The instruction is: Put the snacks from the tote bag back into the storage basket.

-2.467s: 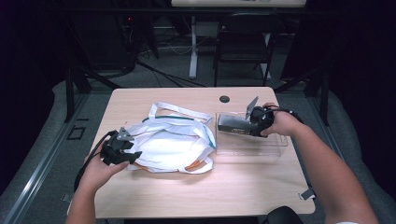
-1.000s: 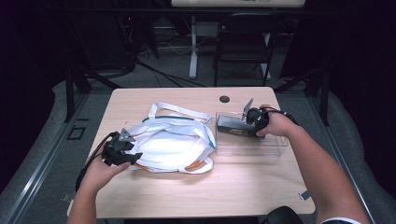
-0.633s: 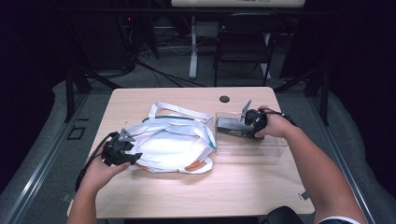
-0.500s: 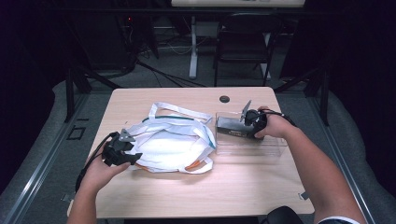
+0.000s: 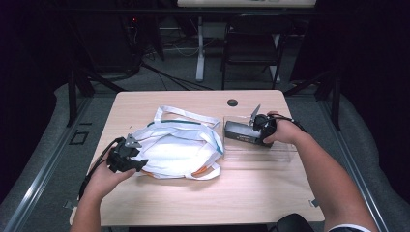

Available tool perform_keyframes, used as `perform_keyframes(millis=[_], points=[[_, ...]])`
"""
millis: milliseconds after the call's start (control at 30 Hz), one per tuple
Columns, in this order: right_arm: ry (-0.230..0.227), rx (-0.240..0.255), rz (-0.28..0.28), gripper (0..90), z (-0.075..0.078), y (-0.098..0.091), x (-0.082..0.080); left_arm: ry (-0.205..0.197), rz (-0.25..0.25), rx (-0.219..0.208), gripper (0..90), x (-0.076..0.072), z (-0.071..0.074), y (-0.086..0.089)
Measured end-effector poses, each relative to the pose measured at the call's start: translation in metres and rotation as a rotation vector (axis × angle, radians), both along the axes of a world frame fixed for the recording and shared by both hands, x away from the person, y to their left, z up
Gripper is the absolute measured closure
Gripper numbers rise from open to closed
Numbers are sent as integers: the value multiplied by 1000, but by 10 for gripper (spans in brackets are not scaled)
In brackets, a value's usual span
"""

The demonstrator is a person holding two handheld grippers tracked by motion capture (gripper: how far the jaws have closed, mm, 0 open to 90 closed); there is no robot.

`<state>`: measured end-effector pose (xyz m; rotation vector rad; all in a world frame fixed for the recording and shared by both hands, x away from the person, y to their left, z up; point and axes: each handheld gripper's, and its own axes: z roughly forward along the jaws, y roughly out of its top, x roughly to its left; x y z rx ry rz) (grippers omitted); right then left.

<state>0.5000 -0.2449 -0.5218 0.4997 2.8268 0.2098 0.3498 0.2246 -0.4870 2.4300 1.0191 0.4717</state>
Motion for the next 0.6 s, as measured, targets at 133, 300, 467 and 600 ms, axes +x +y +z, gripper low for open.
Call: perform_keyframes(millis=[133,300,467,600], points=[[-8,22,-4,381,0,0,0,1,1,2,508,0,-1,0],[-18,27,-7,373,2,0,-1,2,0,3,508,0,-1,0],[-44,53,-14,367,5,0,-3,0,1,1,508,-1,0,0],[-64,82,-30,362,13,0,-4,-3,4,-2,507,-1,0,0]])
